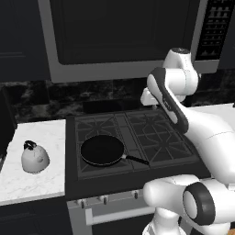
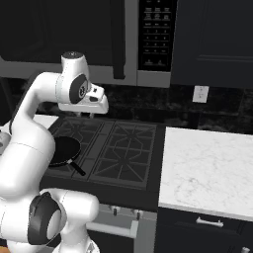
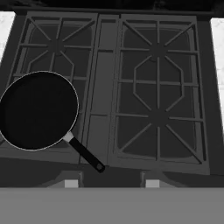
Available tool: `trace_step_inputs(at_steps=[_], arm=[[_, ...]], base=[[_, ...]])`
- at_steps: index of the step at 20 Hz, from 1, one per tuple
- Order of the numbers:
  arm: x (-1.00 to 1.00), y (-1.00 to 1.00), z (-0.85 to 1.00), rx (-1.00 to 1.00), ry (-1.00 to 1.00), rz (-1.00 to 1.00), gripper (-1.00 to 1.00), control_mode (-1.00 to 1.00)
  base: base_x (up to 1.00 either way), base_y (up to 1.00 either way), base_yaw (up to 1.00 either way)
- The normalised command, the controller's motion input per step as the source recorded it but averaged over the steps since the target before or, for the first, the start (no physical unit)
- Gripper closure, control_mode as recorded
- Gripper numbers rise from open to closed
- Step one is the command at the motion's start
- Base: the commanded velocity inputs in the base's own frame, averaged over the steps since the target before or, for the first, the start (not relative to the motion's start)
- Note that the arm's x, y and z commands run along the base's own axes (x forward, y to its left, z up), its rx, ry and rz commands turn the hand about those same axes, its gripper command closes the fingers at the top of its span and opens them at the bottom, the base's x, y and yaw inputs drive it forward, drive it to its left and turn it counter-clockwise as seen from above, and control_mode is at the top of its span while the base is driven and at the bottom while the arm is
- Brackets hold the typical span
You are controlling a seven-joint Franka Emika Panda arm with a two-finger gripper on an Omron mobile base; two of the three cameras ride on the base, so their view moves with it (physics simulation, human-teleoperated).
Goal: Pick the kettle from the counter and place it on a stove burner. Then turn the burner on.
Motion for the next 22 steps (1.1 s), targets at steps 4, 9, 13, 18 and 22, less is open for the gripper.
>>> trace_step_inputs(at_steps=[4, 9, 13, 18, 22], arm=[[0.00, 0.02, -0.12, 0.00, 0.00, 0.00, -1.00, -1.00], [0.00, 0.31, -0.26, 0.00, -0.01, 0.01, -1.00, -1.00], [-0.01, 0.58, -0.35, 0.00, -0.07, 0.02, -1.00, -1.00], [0.00, 0.63, -0.30, 0.00, -0.05, 0.04, -1.00, -1.00], [0.00, 0.69, -0.27, 0.00, -0.08, 0.11, -1.00, -1.00]], base=[[0.00, 0.00, 0.00], [0.00, 0.00, 0.00], [0.00, 0.00, 0.00], [0.00, 0.00, 0.00], [0.00, 0.00, 0.00]])
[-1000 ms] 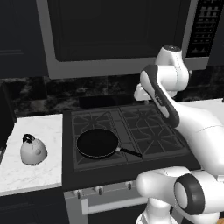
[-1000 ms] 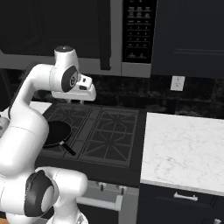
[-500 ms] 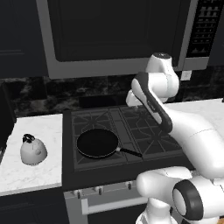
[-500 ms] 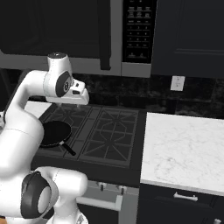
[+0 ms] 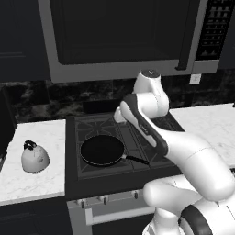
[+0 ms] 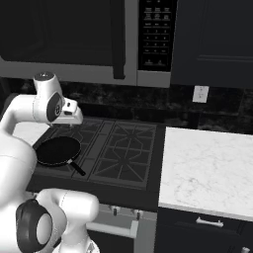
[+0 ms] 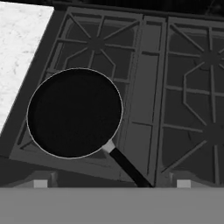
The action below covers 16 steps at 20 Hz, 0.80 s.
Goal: Pick the kettle from the counter and place it on a stove burner. Then turn the burner on.
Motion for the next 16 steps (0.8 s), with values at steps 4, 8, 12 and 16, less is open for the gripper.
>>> trace_step_inputs(at_steps=[4, 8, 12, 16], arm=[[0.00, 0.82, -0.32, 0.01, -0.06, 0.14, -1.00, -1.00], [0.00, 0.82, -0.30, 0.06, -0.01, 0.14, -1.00, -1.00], [0.00, 0.79, -0.14, 0.06, 0.00, 0.15, -1.00, -1.00], [0.01, 0.79, -0.03, 0.07, 0.00, 0.11, -1.00, -1.00]], base=[[0.00, 0.00, 0.00], [0.00, 0.00, 0.00], [0.00, 0.00, 0.00], [0.00, 0.00, 0.00]])
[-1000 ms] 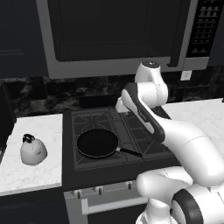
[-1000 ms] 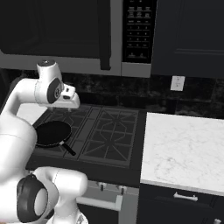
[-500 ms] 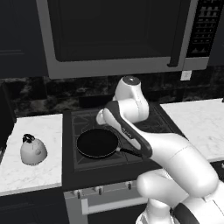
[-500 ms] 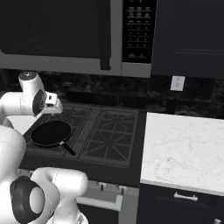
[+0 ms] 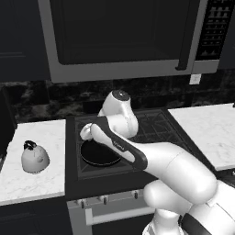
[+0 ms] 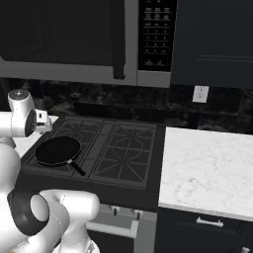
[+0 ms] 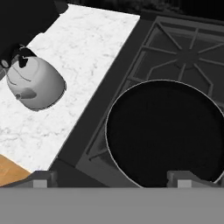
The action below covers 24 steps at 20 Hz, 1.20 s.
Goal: Pick the kettle from the counter and place it on a stove burner. Then turn the burner on.
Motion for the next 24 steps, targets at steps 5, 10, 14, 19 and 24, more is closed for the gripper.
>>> trace_step_inputs(at_steps=[5, 10, 14, 19, 24], arm=[[0.00, 0.87, -0.06, 0.07, 0.00, 0.08, -1.00, -1.00], [0.00, 0.96, -0.13, 0.03, 0.00, 0.07, -1.00, -1.00], [0.00, 0.88, -0.13, 0.00, 0.00, 0.07, -1.00, -1.00], [0.06, 0.82, -0.03, -0.01, 0.01, 0.04, -1.00, -1.00], [0.32, 0.48, -0.02, -0.01, 0.04, 0.00, -1.00, -1.00]], base=[[0.00, 0.00, 0.00], [0.00, 0.00, 0.00], [0.00, 0.00, 0.00], [0.00, 0.00, 0.00], [0.00, 0.00, 0.00]])
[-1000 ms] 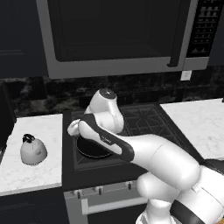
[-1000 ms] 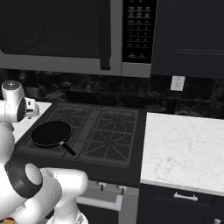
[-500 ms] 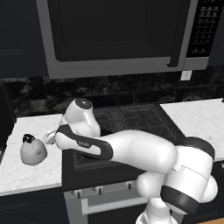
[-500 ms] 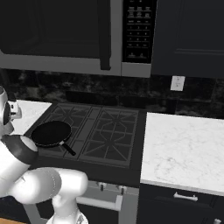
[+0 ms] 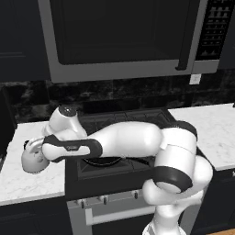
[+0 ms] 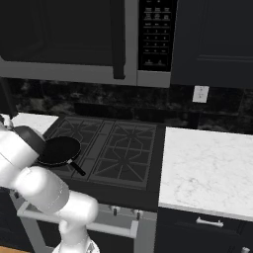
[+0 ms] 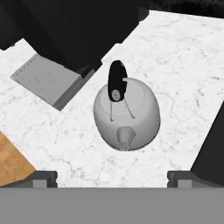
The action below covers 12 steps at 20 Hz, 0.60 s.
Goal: Pick the kettle from the counter and place it on a stove burner. Then turn the burner on.
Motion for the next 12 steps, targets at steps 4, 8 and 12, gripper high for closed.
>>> trace_step_inputs(at_steps=[4, 8, 12], arm=[[0.35, 0.22, 0.00, 0.00, 0.00, -0.05, -1.00, -1.00], [0.28, 0.23, -0.12, -0.02, 0.00, -0.08, -1.00, -1.00], [0.22, 0.30, -0.12, -0.02, 0.00, -0.09, -1.00, -1.00]], base=[[0.00, 0.00, 0.00], [0.00, 0.00, 0.00], [0.00, 0.00, 0.00]])
